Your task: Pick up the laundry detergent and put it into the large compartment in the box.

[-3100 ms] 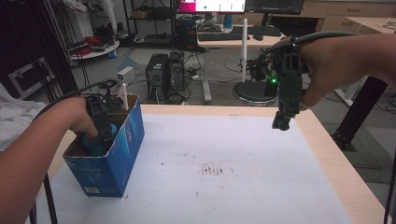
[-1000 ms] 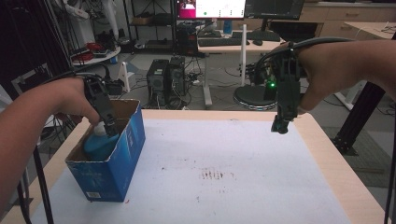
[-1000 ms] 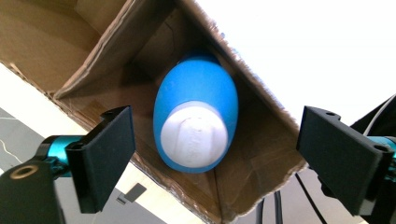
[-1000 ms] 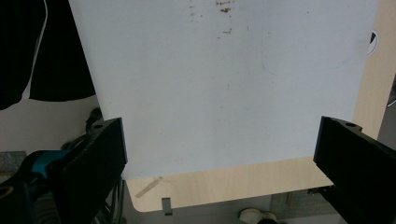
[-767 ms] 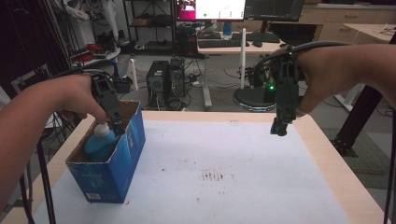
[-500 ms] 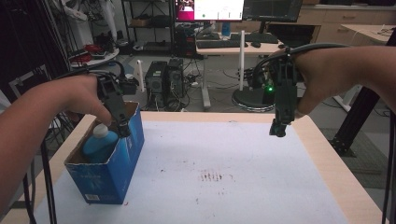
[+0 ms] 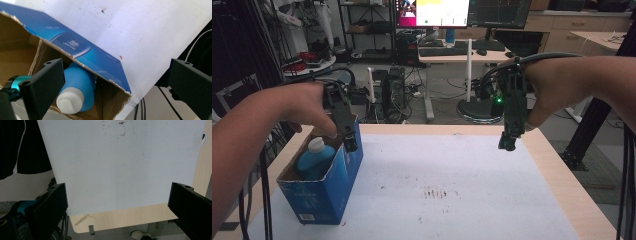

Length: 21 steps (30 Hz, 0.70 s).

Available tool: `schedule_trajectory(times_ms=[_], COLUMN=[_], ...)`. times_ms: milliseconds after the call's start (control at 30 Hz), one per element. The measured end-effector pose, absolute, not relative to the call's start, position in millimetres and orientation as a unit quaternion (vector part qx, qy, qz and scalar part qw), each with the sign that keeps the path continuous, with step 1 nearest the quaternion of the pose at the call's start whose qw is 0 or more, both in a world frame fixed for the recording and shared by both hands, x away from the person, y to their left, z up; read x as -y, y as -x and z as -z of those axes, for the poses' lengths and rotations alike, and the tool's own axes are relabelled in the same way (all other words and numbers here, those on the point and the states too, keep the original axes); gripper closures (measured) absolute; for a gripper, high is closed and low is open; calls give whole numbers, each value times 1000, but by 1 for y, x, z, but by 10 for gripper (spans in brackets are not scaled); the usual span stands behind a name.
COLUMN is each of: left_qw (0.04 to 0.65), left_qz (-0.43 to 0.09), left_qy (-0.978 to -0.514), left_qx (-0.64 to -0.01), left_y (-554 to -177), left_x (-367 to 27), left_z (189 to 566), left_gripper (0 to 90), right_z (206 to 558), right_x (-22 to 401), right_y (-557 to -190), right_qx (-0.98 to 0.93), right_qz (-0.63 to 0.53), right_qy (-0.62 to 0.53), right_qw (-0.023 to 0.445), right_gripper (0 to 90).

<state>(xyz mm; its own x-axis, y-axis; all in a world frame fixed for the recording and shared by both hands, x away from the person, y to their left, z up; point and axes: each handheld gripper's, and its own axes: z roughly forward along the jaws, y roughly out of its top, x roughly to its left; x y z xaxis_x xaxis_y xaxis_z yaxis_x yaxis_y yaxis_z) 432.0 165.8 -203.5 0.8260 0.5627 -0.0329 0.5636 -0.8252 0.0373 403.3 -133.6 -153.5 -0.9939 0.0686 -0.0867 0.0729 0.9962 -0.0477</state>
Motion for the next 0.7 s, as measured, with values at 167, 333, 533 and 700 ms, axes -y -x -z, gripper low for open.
schedule_trajectory(times_ms=[167, 333, 533, 700], left_qw=[27, 27, 35, 43], left_qz=[16, 26, 31, 33], left_qy=[-963, -971, -978, -982], left_qx=[-268, -238, -203, -179], left_y=[-431, -431, -429, -429], left_x=[-155, -144, -132, -124], left_z=[204, 208, 212, 213], left_gripper=[17, 16, 16, 16], right_z=[153, 154, 152, 151], right_x=[134, 136, 138, 140], right_y=[-400, -397, -396, -396], right_qx=[-998, -998, -998, -998], right_qz=[24, 23, 25, 23], right_qy=[-35, -38, -41, -45], right_qw=[42, 40, 42, 43], right_gripper=[16, 16, 15, 15])
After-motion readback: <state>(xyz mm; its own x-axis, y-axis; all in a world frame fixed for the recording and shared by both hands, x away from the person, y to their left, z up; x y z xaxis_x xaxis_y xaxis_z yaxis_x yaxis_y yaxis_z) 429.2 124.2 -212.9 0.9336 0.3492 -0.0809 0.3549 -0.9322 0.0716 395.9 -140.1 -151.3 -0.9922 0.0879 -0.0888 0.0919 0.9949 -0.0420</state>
